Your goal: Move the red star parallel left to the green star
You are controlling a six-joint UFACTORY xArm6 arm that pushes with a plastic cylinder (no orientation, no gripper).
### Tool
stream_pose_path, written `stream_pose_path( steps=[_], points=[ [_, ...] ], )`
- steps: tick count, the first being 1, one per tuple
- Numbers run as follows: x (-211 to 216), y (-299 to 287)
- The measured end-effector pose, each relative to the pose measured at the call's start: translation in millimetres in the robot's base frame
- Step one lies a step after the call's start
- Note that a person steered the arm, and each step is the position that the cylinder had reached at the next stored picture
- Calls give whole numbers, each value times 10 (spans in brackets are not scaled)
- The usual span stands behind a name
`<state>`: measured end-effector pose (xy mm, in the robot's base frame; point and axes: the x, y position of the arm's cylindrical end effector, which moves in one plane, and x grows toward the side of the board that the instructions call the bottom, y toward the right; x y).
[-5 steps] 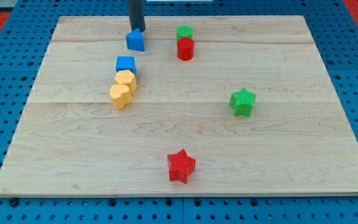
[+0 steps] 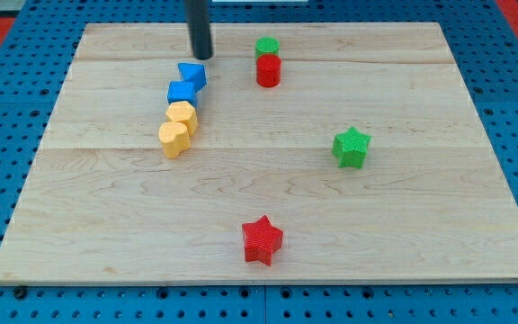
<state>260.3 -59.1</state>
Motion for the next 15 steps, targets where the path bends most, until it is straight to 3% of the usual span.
stream_pose_path(
  steps=[2,3,4,5,6,7,8,9,12,13,14,15],
  points=[
    [1121,1410],
    [1247,1592],
    [1825,1729],
    [2028,1845],
    [2563,1908],
    [2720,2235],
    [3312,2068],
    [3587,1614],
    [3581,1055],
    [3583,517],
    [3512,460],
    [3045,953]
  ],
)
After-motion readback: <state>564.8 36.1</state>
